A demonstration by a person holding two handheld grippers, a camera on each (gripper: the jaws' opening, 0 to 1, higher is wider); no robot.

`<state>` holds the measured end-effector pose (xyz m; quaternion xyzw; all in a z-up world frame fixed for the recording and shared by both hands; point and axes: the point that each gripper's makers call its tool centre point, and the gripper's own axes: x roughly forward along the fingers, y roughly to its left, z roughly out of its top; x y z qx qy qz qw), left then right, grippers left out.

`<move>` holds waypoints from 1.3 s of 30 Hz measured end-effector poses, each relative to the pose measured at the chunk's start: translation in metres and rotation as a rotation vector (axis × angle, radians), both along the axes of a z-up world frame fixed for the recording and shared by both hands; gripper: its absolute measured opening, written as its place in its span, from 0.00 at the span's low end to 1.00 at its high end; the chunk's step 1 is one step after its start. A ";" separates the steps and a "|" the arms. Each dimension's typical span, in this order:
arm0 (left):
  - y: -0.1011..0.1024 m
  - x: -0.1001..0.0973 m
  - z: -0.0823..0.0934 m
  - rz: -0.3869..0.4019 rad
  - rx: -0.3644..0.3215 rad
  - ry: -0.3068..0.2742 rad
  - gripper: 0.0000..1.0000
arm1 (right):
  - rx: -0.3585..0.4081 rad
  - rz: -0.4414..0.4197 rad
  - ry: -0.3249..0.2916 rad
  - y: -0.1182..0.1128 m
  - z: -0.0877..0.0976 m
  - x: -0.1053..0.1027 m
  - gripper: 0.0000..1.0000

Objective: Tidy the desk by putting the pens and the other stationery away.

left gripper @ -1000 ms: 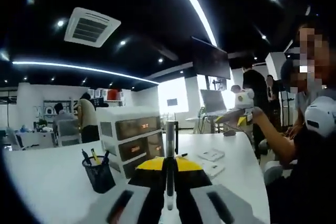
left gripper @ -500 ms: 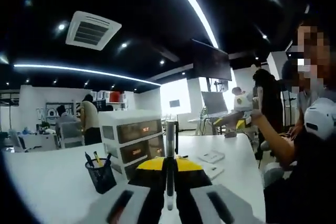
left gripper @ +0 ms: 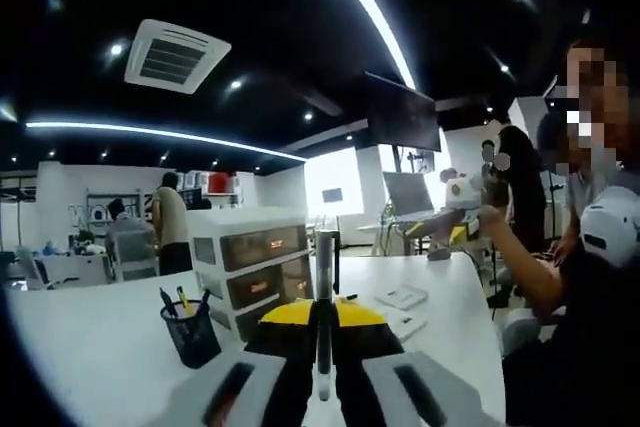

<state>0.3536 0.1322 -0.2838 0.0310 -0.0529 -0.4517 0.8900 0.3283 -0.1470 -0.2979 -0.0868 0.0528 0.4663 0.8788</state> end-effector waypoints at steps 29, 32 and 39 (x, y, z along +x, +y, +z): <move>-0.006 0.018 0.012 0.015 -0.018 0.011 0.06 | 0.003 -0.006 -0.004 -0.003 0.001 -0.001 0.58; -0.009 0.025 0.015 0.020 -0.010 0.016 0.06 | 0.002 -0.008 -0.002 -0.003 0.001 -0.001 0.58; -0.013 0.046 0.025 0.031 -0.004 0.027 0.06 | 0.003 -0.006 -0.003 -0.004 0.001 0.000 0.58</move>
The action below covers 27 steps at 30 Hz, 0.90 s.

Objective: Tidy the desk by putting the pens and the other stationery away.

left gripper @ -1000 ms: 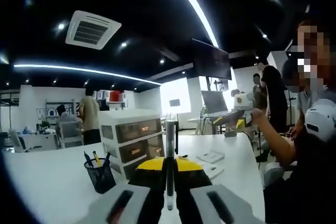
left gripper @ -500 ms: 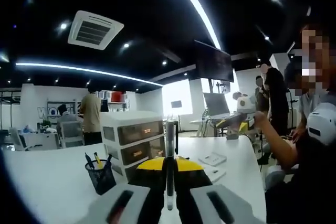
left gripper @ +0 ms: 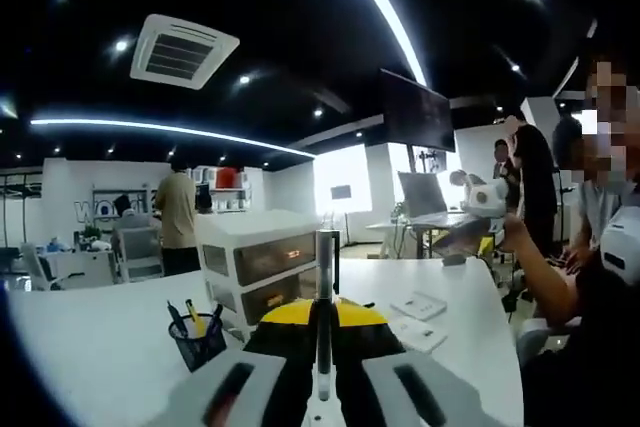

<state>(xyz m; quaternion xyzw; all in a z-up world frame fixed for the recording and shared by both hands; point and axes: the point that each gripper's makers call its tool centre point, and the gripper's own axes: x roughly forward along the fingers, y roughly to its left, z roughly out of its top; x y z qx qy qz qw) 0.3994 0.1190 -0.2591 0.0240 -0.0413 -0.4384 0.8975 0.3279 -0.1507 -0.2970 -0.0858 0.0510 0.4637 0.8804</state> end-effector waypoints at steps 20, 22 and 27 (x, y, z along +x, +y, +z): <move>0.001 0.079 0.006 0.076 0.022 0.045 0.06 | 0.007 -0.006 -0.002 -0.004 0.002 0.001 0.58; 0.002 0.085 0.007 0.082 0.014 0.050 0.06 | 0.008 -0.008 -0.002 -0.005 0.002 0.001 0.58; 0.005 0.100 0.007 0.109 0.023 0.051 0.06 | 0.008 -0.011 -0.001 -0.006 0.001 0.001 0.58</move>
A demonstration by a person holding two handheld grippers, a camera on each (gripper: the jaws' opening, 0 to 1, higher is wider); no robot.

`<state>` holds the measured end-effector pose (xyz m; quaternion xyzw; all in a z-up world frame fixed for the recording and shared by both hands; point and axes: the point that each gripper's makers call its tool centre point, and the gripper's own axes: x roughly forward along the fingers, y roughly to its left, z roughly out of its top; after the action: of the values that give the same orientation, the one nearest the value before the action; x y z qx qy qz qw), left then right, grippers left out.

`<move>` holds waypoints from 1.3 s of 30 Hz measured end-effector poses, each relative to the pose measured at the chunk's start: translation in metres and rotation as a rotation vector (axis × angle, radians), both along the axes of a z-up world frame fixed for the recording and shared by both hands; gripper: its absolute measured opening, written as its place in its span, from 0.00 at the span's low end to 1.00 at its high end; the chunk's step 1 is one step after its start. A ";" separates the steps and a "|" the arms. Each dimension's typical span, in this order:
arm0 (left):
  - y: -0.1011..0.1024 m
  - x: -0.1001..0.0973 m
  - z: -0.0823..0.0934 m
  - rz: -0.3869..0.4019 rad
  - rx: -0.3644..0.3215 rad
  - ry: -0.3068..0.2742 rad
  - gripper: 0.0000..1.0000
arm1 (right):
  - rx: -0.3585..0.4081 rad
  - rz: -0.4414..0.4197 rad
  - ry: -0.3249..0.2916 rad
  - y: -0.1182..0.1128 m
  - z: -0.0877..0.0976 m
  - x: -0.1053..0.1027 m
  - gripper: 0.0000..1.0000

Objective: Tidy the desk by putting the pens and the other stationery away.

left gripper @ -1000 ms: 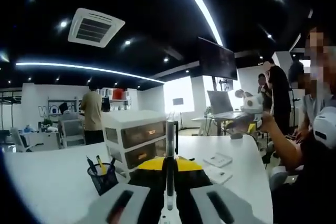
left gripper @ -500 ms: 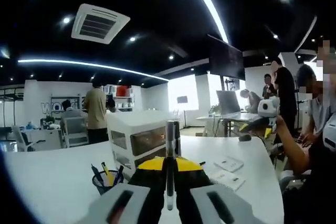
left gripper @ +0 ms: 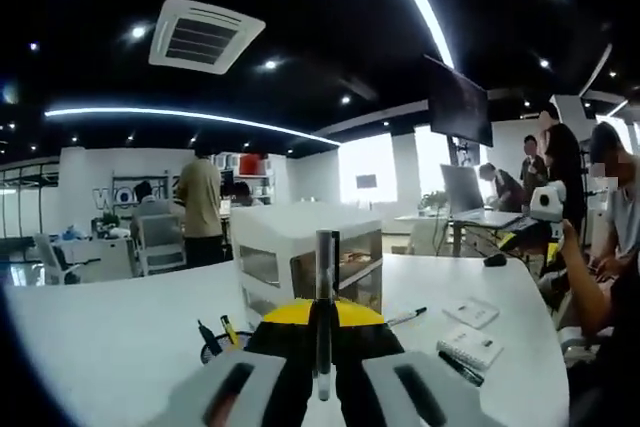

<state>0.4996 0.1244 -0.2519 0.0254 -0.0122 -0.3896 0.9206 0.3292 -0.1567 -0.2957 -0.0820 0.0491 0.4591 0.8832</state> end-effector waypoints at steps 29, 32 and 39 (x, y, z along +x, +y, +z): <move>0.008 0.095 -0.008 0.225 -0.048 0.061 0.06 | -0.003 -0.016 -0.001 -0.006 -0.001 0.001 0.58; 0.008 0.100 -0.010 0.237 -0.089 0.063 0.06 | -0.002 -0.018 -0.001 -0.007 -0.001 0.001 0.58; 0.005 0.103 -0.023 0.258 -0.088 0.079 0.06 | 0.000 -0.018 -0.003 -0.008 0.000 0.001 0.58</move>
<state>0.6029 0.1294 -0.2745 -0.0292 0.0100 -0.2679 0.9629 0.3306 -0.1644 -0.2955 -0.0824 0.0485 0.4508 0.8875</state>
